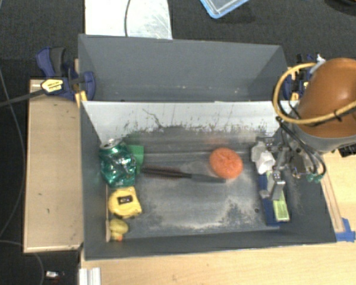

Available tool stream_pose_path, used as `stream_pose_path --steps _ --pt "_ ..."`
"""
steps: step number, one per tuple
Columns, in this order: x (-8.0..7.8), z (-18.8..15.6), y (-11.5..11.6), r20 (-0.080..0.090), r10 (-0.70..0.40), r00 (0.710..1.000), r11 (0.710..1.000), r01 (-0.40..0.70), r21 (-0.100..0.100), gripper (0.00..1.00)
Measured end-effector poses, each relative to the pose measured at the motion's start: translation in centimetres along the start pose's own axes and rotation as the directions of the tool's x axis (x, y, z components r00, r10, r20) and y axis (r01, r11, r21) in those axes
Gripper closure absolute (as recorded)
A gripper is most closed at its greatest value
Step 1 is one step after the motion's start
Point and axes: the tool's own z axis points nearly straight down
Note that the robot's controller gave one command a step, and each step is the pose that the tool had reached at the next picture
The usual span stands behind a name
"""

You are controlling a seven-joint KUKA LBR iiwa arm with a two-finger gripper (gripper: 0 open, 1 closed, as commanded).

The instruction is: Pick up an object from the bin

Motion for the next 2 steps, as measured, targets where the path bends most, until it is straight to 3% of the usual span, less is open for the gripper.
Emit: stream_pose_path --steps 1,2 --pt "-0.2 -0.4 0.0 0.008 -0.003 1.000 1.000 0.003 0.001 0.00" --pt "-4.6 8.3 1.1 0.013 0.082 0.997 0.997 -0.082 -0.001 0.00"
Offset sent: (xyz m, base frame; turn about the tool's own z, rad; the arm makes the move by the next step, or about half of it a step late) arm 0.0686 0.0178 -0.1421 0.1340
